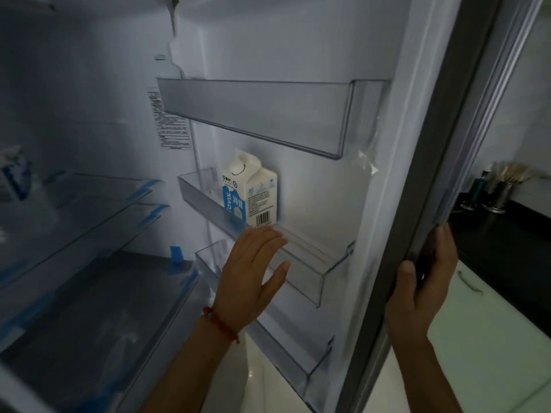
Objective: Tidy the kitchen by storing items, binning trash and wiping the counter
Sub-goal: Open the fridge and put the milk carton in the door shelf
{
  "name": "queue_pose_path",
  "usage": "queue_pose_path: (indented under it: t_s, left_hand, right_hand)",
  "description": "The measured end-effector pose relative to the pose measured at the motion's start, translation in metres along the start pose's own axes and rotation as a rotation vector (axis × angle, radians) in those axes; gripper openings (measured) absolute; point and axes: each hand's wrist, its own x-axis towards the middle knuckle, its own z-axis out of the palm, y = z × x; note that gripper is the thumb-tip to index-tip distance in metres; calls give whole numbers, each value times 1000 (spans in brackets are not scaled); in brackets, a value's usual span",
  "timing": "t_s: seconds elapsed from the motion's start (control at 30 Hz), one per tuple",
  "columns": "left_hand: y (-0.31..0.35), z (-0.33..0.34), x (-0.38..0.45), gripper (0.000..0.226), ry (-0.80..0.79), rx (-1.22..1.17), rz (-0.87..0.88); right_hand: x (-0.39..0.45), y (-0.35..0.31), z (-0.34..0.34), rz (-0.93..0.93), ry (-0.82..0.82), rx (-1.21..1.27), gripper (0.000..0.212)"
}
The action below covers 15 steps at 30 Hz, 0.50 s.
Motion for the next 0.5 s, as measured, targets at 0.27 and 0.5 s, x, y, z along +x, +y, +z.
queue_pose_path:
  t_s: [0.27,0.5]
  left_hand:
    - [-14,-108,-54,46,-70,206,-36]
    - [-8,-225,-92,40,293,430,-34]
  right_hand:
    - [-81,-100,24,39,-30,10,61]
    - [-132,-170,67,46,-197,54,62]
